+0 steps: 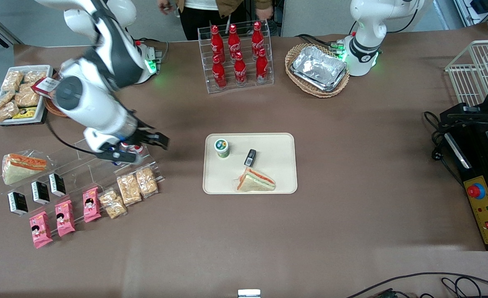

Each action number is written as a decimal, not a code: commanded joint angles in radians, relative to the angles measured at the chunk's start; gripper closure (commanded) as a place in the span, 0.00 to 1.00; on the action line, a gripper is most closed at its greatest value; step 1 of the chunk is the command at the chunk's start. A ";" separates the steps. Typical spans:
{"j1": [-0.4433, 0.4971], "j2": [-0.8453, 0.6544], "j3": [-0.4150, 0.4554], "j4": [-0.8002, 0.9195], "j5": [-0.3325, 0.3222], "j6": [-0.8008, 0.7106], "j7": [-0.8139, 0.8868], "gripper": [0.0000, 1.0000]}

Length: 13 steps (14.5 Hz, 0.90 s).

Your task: Place green gum on tray

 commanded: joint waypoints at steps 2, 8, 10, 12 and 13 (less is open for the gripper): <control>-0.139 -0.033 0.010 0.146 0.001 -0.240 -0.132 0.00; -0.264 -0.026 -0.060 0.274 -0.042 -0.343 -0.338 0.00; -0.262 -0.012 -0.105 0.321 -0.043 -0.375 -0.404 0.00; -0.254 -0.009 -0.155 0.344 -0.043 -0.384 -0.470 0.00; -0.250 -0.006 -0.174 0.357 -0.043 -0.384 -0.499 0.00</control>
